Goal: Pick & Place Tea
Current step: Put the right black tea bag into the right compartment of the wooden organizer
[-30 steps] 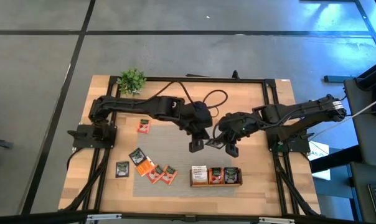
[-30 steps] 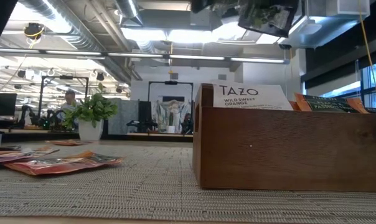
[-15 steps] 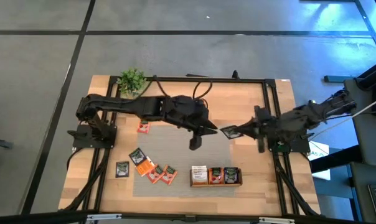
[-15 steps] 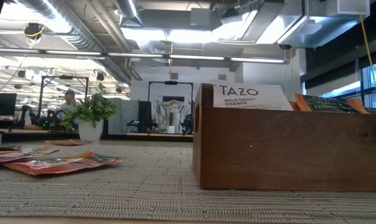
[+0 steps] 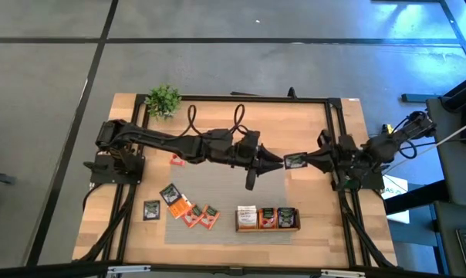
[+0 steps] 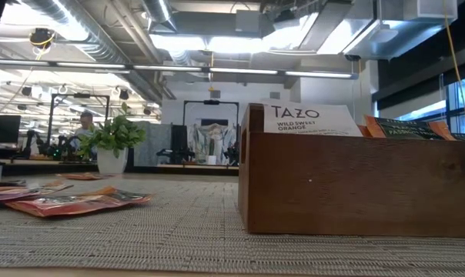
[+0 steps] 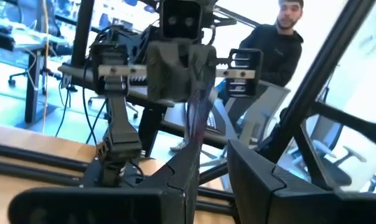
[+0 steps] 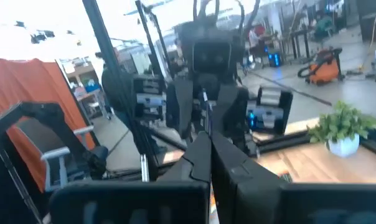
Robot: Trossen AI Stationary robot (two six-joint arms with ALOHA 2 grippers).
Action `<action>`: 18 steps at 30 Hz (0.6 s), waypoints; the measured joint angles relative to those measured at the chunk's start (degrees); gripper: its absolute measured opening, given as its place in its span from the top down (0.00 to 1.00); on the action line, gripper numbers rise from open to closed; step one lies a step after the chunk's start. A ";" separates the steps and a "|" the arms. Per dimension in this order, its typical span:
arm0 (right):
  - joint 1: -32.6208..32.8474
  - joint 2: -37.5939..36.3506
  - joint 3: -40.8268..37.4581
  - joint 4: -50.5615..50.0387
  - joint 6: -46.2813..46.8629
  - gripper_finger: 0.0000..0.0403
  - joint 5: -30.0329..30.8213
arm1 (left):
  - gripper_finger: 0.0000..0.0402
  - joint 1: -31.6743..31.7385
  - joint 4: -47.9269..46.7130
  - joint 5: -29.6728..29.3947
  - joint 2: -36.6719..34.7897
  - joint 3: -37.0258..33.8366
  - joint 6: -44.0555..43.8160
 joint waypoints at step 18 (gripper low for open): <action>-0.17 3.36 0.02 1.49 -2.78 0.99 3.02 | 0.81 -0.33 1.53 -9.31 0.57 -0.07 3.42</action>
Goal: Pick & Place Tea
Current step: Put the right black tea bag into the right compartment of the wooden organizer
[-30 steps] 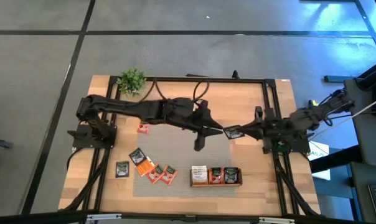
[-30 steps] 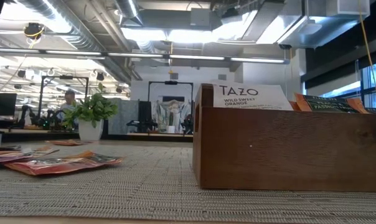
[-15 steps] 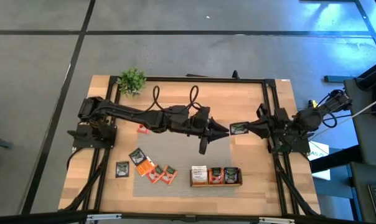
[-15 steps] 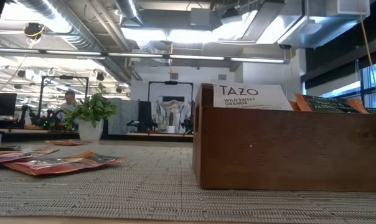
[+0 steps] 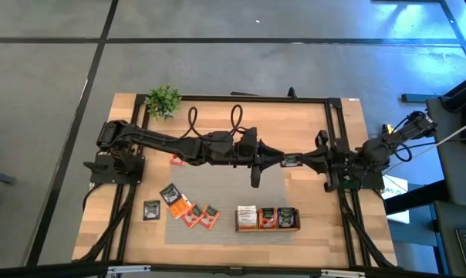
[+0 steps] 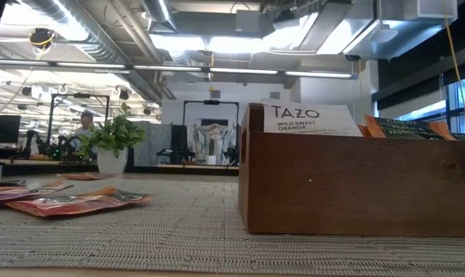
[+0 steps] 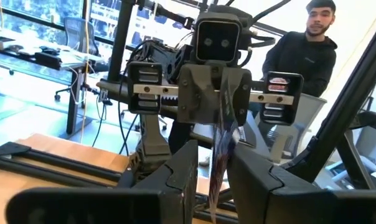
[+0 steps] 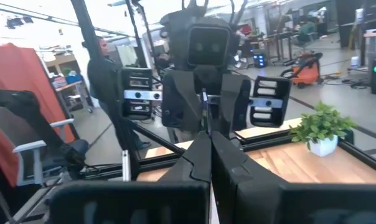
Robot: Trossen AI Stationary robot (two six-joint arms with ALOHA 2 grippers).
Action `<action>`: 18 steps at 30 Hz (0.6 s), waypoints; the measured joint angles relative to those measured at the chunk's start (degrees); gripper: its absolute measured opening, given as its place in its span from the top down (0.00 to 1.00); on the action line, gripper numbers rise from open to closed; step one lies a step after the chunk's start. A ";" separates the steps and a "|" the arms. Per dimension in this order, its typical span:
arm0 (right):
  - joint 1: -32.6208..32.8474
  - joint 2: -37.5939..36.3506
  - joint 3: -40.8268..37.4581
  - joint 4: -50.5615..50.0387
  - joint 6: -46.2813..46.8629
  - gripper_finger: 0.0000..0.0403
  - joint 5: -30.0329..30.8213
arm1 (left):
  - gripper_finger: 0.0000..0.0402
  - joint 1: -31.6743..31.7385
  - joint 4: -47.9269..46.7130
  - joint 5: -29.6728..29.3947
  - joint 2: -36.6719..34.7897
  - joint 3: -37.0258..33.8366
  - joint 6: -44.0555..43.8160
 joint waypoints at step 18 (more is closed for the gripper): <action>-0.04 0.30 0.00 1.12 -3.83 0.87 -0.17 | 0.99 0.04 -0.19 1.56 0.00 0.00 3.51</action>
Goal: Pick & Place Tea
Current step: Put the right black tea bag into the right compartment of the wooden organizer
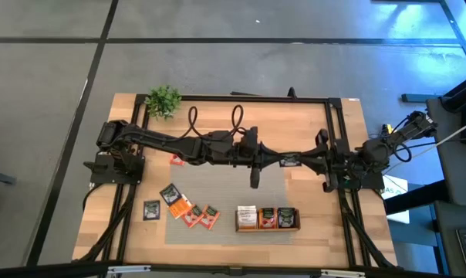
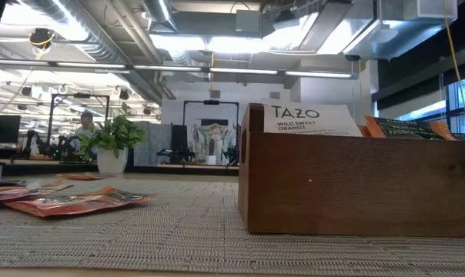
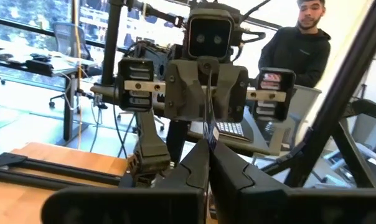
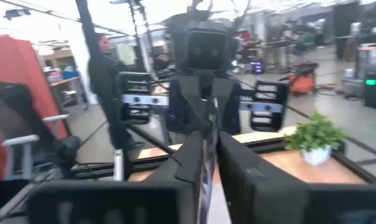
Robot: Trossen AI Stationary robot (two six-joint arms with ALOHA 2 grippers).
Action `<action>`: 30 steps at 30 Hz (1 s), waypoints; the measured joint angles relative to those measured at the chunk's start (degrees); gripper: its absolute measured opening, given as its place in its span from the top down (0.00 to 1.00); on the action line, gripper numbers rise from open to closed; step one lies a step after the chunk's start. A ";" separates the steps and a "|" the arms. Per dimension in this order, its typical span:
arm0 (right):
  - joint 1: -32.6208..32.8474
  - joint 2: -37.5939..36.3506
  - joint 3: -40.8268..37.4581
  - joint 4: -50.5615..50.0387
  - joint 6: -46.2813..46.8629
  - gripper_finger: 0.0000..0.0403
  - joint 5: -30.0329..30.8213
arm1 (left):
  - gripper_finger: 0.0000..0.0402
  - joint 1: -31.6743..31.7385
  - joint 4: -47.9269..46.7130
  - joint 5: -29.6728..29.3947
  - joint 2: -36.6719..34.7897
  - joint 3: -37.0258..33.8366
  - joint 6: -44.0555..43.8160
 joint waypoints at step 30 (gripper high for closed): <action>-7.56 28.16 47.22 -65.46 8.22 0.46 -17.67 | 0.99 -0.76 -13.81 4.25 0.24 0.04 -0.90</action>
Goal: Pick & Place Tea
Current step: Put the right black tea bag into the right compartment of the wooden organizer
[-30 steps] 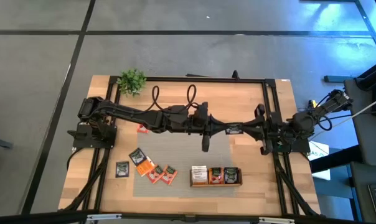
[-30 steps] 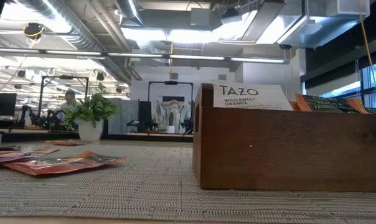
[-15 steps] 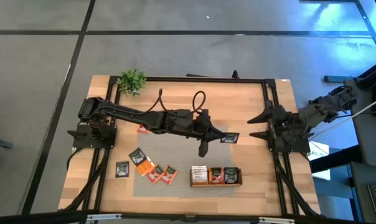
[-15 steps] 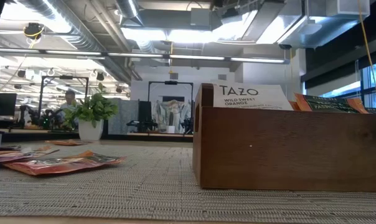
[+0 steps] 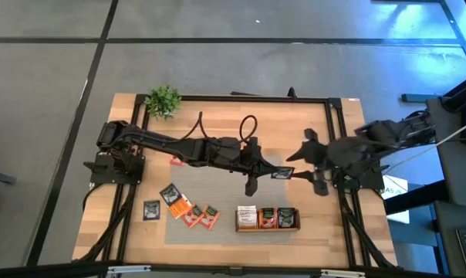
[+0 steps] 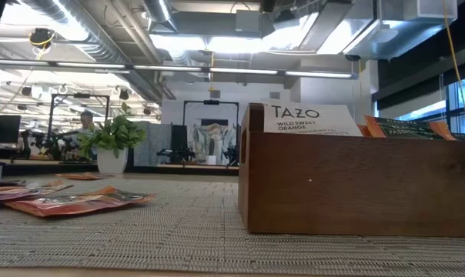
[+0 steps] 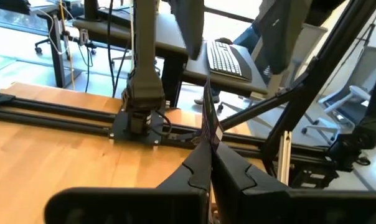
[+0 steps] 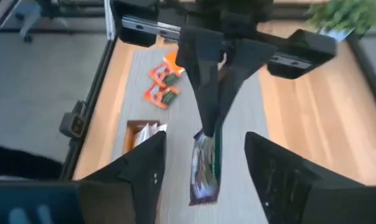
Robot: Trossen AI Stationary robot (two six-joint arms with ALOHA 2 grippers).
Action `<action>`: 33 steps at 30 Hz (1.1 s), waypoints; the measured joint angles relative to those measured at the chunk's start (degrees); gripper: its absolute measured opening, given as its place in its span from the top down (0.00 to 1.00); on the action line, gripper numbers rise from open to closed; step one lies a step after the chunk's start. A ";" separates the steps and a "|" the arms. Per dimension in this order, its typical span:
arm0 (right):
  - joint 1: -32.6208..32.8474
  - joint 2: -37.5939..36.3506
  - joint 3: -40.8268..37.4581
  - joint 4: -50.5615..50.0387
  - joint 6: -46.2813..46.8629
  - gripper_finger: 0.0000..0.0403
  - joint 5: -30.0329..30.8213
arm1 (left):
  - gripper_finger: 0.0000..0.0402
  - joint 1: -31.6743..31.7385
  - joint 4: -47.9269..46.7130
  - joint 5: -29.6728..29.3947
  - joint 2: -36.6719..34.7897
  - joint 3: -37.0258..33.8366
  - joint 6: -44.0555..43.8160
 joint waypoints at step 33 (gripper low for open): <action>-11.19 8.98 5.96 -7.10 2.75 0.99 -21.46 | 0.99 -1.58 -0.71 -2.58 0.02 0.00 8.89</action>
